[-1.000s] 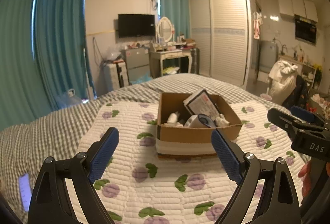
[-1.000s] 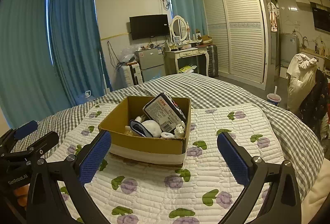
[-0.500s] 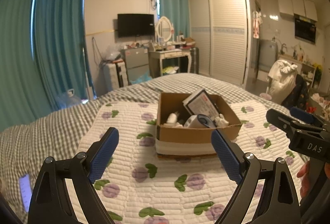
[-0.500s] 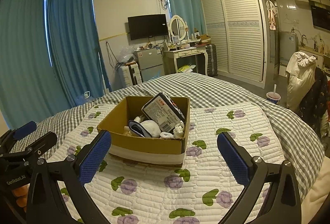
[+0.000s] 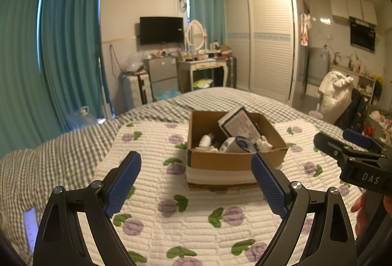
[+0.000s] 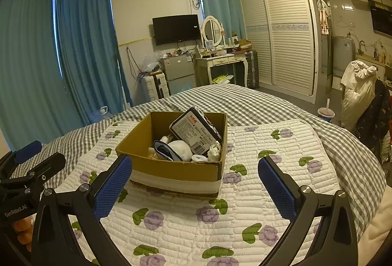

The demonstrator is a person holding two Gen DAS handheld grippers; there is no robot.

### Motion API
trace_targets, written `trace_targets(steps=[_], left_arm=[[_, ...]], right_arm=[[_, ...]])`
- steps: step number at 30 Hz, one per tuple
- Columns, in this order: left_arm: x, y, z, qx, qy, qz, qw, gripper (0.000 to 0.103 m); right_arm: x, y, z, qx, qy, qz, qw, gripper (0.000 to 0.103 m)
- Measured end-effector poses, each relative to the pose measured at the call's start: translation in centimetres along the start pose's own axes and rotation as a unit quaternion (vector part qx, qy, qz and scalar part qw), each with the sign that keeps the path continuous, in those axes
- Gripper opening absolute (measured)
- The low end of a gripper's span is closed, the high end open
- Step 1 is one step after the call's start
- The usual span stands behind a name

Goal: Organize soft objects

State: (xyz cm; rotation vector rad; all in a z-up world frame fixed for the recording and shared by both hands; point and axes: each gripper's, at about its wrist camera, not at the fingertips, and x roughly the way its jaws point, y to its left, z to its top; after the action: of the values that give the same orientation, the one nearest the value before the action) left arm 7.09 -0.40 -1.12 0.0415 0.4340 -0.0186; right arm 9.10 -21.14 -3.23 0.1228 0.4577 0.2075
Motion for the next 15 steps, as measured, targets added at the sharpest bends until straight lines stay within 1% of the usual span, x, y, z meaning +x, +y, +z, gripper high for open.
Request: trace_targets(steps=[15], left_arm=[[0.01, -0.04, 0.05, 0.0, 0.001, 0.0, 1.0, 0.092]], right_arm=[[0.18, 0.06, -0.19, 0.001, 0.004, 0.0, 1.0, 0.103]])
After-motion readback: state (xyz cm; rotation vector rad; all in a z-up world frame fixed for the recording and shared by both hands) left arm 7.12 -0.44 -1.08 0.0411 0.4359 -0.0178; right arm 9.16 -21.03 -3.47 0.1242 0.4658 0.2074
